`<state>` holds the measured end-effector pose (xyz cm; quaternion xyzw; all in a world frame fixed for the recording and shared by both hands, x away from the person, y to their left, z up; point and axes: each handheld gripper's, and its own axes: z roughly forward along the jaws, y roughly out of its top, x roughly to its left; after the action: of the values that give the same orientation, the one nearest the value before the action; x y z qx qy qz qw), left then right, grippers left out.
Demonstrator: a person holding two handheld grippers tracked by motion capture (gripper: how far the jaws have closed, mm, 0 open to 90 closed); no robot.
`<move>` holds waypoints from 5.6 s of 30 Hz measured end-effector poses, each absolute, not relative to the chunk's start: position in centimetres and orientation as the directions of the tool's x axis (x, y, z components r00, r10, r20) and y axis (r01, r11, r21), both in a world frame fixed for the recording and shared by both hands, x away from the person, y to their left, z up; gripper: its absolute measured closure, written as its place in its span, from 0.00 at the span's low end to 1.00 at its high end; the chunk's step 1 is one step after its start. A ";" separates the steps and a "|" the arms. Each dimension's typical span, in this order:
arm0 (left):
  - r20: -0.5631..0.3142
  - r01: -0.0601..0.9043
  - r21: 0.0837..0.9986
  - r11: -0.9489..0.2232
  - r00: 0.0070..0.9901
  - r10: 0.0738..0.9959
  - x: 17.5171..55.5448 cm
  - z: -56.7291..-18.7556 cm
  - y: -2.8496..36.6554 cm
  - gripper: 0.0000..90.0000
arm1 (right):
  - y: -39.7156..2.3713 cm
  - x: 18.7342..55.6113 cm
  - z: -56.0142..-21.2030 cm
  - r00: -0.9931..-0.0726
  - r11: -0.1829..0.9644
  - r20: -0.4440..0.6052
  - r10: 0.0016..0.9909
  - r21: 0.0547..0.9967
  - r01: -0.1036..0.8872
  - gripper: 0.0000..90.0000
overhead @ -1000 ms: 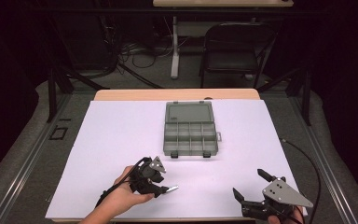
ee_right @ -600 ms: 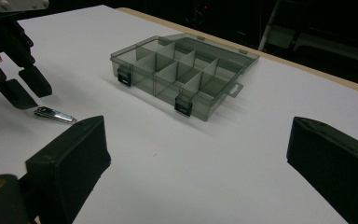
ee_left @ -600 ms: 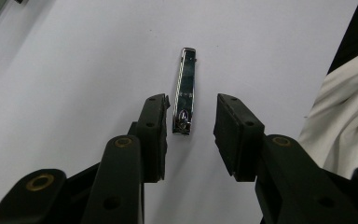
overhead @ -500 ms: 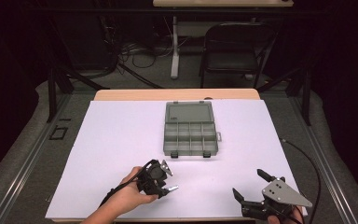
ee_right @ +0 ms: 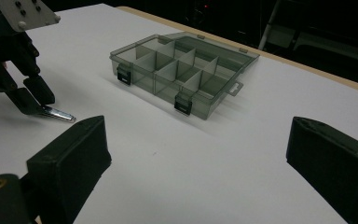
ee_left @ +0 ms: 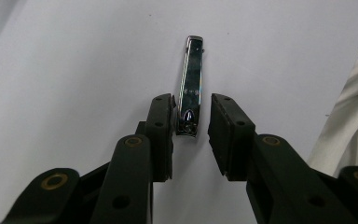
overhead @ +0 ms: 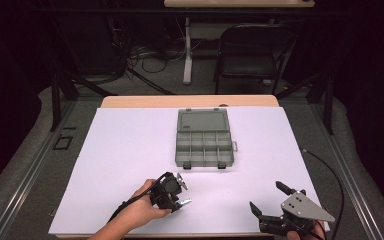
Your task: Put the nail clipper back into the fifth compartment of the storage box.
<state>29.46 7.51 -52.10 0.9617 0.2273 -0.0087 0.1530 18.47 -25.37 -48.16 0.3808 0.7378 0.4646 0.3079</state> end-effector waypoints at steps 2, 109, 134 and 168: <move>-0.086 0.442 0.288 -0.849 0.895 0.437 29.5 -52.2 7.5 0.78 | -25.4 18.5 -48.2 -0.520 0.276 -0.099 0.848 0.921 0.276 0.06; -0.077 0.535 0.635 -0.557 0.762 0.643 34.3 -44.6 11.5 0.89 | -25.5 18.7 -48.3 -0.514 0.277 -0.098 0.852 0.918 0.285 0.07; -0.079 0.583 0.635 -0.507 0.702 0.708 38.0 -46.5 10.2 0.89 | -25.6 18.6 -48.3 -0.515 0.278 -0.099 0.852 0.918 0.283 0.07; -0.098 0.651 0.539 -0.534 0.679 0.728 39.9 -50.1 8.4 0.88 | -25.6 18.6 -48.4 -0.520 0.278 -0.098 0.849 0.919 0.281 0.07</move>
<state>39.88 8.36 -50.08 0.8732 0.3947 0.0695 0.2774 18.62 -25.62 -48.42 0.3825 0.7383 0.4634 0.3064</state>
